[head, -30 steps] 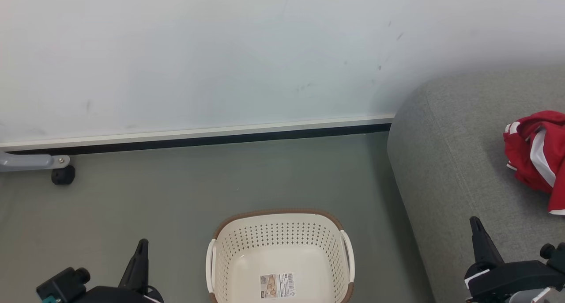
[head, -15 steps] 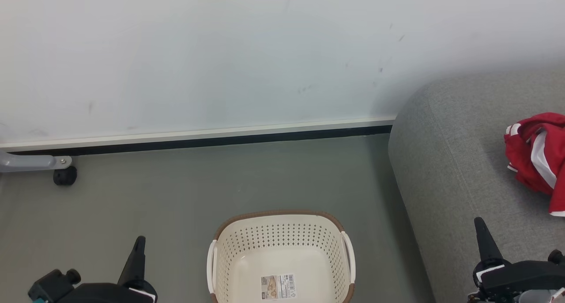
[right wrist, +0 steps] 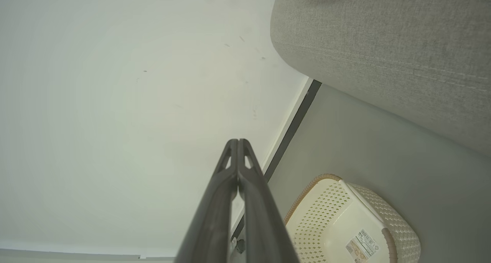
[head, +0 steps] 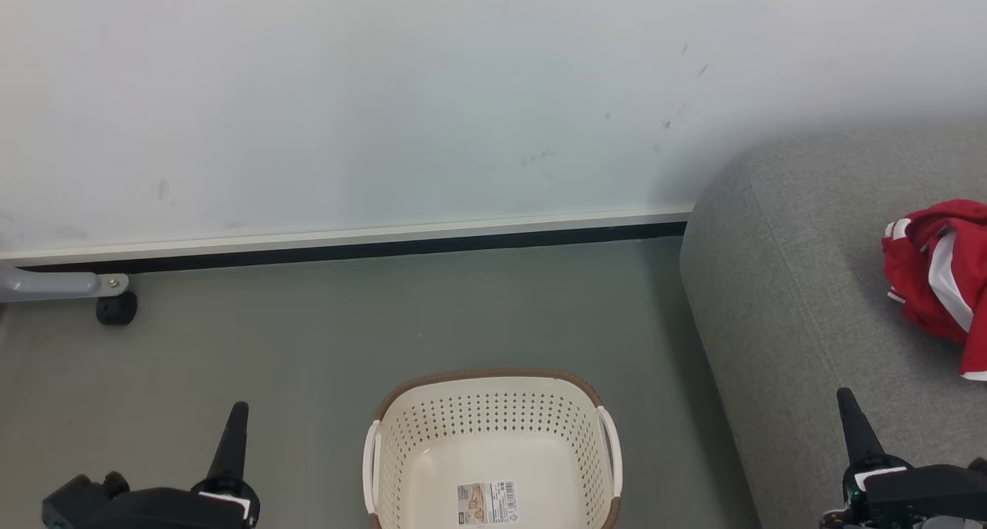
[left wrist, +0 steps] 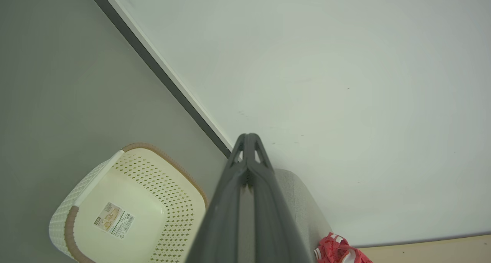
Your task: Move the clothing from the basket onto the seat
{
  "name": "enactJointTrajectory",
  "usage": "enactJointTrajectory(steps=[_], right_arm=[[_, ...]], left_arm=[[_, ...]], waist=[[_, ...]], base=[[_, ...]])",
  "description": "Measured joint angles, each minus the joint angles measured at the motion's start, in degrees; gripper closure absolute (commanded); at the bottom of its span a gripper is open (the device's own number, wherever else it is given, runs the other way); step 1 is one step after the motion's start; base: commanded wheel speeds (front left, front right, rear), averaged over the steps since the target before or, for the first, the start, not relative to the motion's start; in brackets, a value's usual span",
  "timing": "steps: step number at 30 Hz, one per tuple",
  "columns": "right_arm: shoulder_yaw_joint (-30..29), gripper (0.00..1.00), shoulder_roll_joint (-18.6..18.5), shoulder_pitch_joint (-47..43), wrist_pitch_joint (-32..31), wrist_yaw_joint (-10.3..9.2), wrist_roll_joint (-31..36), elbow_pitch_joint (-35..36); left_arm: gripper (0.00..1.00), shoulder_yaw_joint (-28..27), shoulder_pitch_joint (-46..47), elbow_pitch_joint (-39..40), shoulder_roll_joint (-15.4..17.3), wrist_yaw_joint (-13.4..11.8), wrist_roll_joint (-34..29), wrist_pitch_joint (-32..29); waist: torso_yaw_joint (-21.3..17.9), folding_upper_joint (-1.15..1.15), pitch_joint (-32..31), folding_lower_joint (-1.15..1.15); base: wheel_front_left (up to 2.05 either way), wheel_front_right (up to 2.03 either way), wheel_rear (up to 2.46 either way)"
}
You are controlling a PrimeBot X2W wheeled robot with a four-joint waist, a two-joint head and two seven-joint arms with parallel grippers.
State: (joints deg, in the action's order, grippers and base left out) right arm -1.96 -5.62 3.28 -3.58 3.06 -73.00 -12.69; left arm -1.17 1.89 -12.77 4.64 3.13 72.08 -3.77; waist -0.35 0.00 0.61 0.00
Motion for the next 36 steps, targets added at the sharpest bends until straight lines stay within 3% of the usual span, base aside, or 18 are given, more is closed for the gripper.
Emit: enactJointTrajectory(steps=[23,36], right_arm=[[-5.42,1.00,2.97,1.39,-2.55,3.53,-17.83,-4.12],[-5.67,1.00,3.10,1.94,-2.92,3.58,-18.42,-4.33]], left_arm=[[1.00,-3.90,2.52,-3.72,-1.98,3.52,18.29,-2.50],[1.00,-4.02,2.66,-3.94,-2.21,3.93,19.61,-2.71]], waist=[[0.34,0.00,-0.49,0.00],[0.35,0.00,-0.50,0.00]], base=[[0.00,0.00,0.00],[0.00,0.00,0.00]])
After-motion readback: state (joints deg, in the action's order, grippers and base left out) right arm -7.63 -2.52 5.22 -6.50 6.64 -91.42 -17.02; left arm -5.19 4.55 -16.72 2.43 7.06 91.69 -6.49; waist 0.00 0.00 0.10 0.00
